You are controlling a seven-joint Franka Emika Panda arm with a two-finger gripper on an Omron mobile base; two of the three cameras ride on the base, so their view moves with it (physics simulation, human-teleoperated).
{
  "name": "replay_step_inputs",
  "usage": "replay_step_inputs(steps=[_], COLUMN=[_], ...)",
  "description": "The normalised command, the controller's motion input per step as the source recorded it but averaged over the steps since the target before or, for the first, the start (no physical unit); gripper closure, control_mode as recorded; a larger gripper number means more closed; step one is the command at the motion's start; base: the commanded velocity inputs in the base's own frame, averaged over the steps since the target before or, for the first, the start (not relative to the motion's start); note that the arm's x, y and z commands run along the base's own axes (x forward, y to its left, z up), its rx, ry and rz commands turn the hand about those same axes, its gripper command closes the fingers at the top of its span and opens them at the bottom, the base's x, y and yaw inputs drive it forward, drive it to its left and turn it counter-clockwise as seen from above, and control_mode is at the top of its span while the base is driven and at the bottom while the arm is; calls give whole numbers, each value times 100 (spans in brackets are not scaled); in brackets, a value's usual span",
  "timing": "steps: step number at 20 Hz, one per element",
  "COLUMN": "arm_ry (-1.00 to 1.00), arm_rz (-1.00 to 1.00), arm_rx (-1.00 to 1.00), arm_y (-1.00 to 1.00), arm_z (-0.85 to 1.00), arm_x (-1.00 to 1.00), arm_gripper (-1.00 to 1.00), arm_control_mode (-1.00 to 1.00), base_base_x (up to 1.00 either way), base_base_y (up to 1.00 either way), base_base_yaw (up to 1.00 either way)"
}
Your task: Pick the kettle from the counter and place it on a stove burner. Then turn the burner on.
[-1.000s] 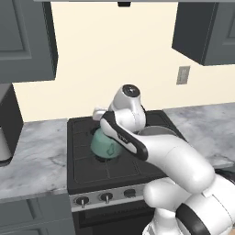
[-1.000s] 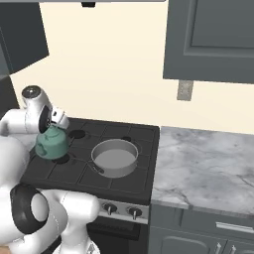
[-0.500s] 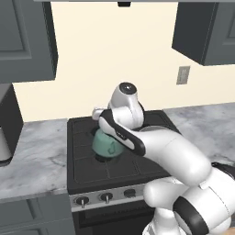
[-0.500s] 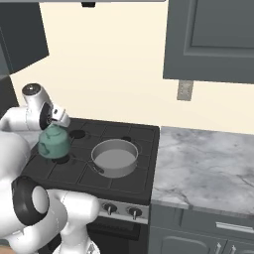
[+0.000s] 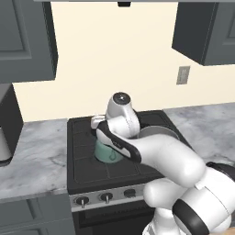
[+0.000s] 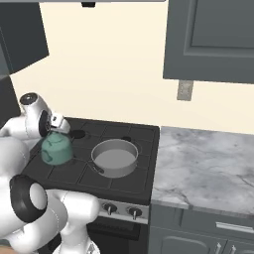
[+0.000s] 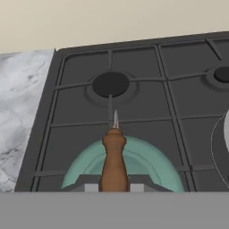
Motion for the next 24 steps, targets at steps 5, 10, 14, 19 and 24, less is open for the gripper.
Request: replay_step_inputs(steps=[5,10,14,19,24], arm_ry=[-1,-4,-4,0,0], arm_rz=[0,0,0,0,-5], arm_rx=[0,0,0,0,0], arm_y=[0,0,0,3,12], arm_z=[-31,-22,-9,0,0], arm_x=[0,2,7,16,32], arm_gripper=[100,100,100,100,100], arm_control_mode=[-100,-100,-100,-100,-100], base_base_x=[0,0,0,0,0], base_base_y=[0,0,0,0,0], base_base_yaw=[0,0,0,0,0])
